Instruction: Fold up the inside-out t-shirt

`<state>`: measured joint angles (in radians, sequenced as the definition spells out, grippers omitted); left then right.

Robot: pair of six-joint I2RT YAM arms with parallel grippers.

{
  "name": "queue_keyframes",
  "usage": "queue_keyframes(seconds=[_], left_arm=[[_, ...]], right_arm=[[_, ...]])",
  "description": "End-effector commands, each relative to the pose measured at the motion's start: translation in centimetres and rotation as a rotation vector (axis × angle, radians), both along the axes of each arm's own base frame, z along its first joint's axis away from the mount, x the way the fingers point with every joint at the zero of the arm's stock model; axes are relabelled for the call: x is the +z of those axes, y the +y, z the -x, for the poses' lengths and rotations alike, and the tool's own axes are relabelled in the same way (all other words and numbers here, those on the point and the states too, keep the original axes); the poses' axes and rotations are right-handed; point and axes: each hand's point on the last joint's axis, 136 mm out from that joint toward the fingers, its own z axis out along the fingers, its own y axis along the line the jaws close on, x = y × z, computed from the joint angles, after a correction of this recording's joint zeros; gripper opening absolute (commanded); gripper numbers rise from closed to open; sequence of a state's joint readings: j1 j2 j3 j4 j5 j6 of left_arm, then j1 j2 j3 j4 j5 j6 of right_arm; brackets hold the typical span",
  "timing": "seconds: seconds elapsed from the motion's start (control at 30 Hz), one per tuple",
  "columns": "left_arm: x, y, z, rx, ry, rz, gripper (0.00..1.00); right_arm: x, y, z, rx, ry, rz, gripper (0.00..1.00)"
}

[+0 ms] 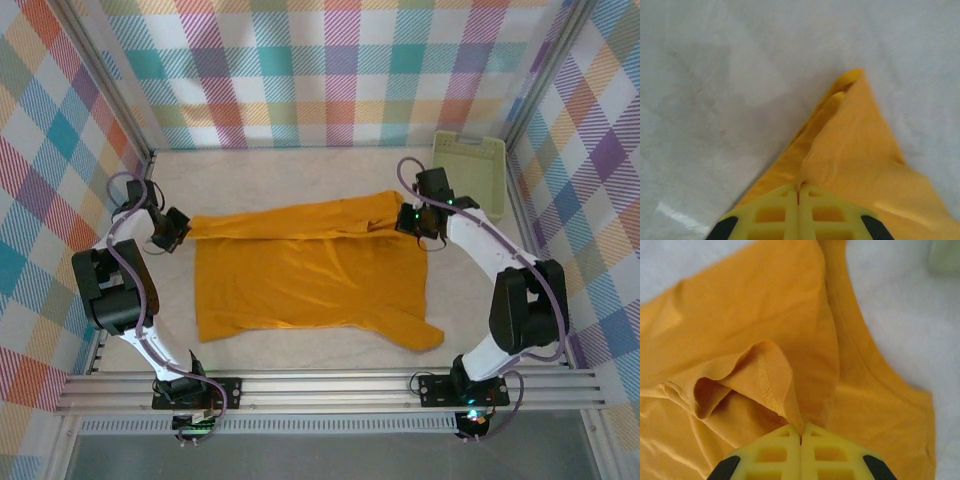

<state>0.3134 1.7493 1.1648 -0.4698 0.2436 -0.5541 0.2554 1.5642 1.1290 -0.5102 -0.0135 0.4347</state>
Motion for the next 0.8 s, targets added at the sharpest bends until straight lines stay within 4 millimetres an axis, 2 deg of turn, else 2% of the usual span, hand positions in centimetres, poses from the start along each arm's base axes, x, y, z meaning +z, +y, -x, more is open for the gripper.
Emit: queue_keyframes(seconds=[0.0, 0.13, 0.17, 0.23, 0.3, 0.37, 0.47, 0.53, 0.6, 0.7, 0.77], left_arm=[[-0.4, 0.4, 1.2, 0.032, -0.016, -0.016, 0.00], [-2.6, -0.5, 3.3, 0.046, 0.025, 0.013, 0.02], [-2.9, -0.4, 3.8, 0.051, 0.040, 0.007, 0.10], [-2.7, -0.1, 4.4, 0.060, 0.064, -0.015, 0.27], [-1.1, 0.6, 4.6, 0.076, 0.059, -0.054, 0.40], [1.5, 1.0, 4.4, 0.092, 0.011, -0.089, 0.51], [5.7, 0.9, 3.3, 0.071, -0.069, -0.149, 0.65], [7.5, -0.7, 1.7, -0.003, -0.122, -0.153, 0.66], [7.7, -3.0, 0.0, -0.083, -0.149, -0.126, 0.64], [6.5, -5.7, -2.0, -0.166, -0.151, -0.085, 0.58], [5.0, -6.6, -3.1, -0.187, -0.135, -0.055, 0.56]], right_arm=[[-0.2, 0.1, 1.0, -0.037, -0.006, -0.044, 0.00], [-1.8, -0.2, 2.3, -0.052, 0.030, -0.048, 0.02], [-1.8, -0.2, 2.5, -0.055, 0.032, -0.047, 0.08], [-1.3, -0.4, 2.6, -0.062, 0.021, -0.046, 0.27], [0.1, -0.3, 2.2, -0.057, -0.012, -0.050, 0.41], [2.1, 0.0, 1.5, -0.040, -0.056, -0.060, 0.50], [4.1, 0.8, -0.3, -0.021, -0.109, -0.058, 0.55], [4.2, 1.9, -1.9, 0.003, -0.108, -0.071, 0.55], [3.6, 3.1, -3.7, 0.022, -0.094, -0.079, 0.54], [2.5, 5.0, -6.6, 0.049, -0.074, -0.069, 0.55], [1.4, 5.7, -8.4, 0.050, -0.051, -0.061, 0.53]])
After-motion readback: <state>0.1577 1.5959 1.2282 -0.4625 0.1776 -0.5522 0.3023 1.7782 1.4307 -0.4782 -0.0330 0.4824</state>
